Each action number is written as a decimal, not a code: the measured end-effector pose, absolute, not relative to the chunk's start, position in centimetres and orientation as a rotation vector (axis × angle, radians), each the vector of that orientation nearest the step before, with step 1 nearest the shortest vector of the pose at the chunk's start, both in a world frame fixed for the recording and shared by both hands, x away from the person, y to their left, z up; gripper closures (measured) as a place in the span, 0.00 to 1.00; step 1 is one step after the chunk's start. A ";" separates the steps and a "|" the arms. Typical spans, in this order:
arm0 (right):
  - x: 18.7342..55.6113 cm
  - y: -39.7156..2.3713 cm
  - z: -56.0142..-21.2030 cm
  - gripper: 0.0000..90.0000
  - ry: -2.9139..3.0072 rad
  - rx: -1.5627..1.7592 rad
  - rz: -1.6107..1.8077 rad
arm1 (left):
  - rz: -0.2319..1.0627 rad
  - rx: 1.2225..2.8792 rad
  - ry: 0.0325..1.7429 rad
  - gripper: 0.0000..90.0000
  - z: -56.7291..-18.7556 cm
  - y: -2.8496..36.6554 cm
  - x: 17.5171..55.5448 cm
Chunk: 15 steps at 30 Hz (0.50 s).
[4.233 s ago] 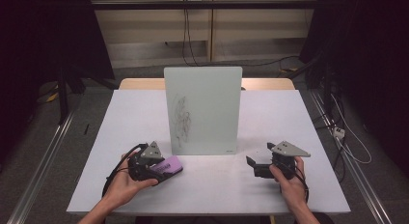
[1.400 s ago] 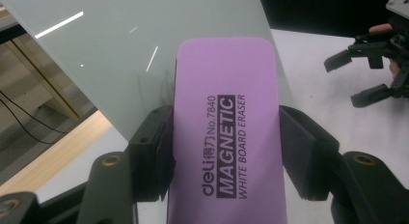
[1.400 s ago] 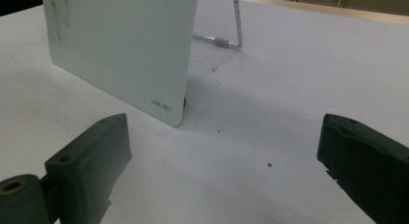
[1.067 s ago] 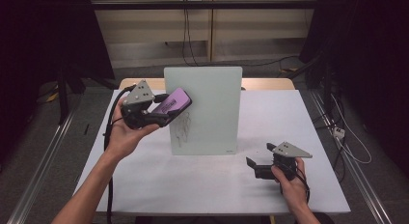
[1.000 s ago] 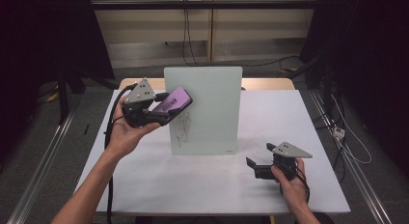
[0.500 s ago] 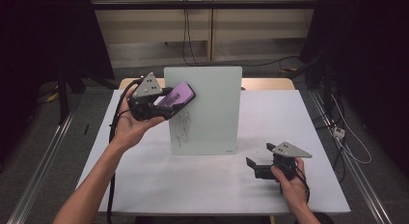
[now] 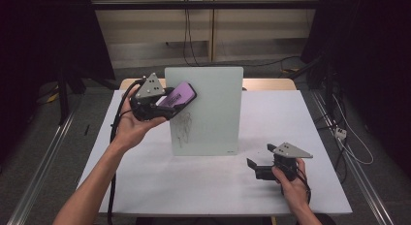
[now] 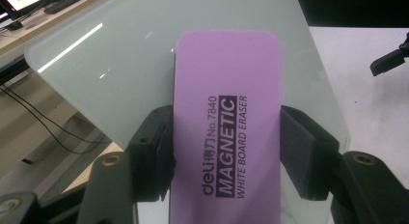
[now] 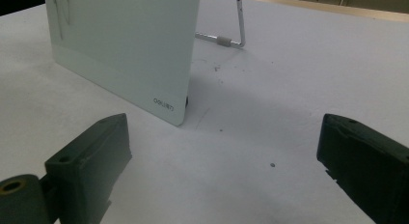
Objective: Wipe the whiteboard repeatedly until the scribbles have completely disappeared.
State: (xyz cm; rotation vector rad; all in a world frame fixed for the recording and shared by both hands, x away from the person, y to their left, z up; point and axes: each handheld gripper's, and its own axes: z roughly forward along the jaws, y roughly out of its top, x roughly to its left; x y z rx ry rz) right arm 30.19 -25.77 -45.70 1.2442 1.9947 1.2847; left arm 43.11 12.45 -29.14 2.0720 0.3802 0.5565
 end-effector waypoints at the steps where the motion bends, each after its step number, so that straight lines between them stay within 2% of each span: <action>1: 30.2 -25.7 -45.7 0.05 1.995 1.244 1.285 | 0.563 2.077 0.376 0.46 -29.1 12.4 43.1; 15: 30.2 -25.7 -45.7 0.05 1.998 1.239 1.287 | 0.539 2.095 0.357 0.46 -30.6 11.7 42.6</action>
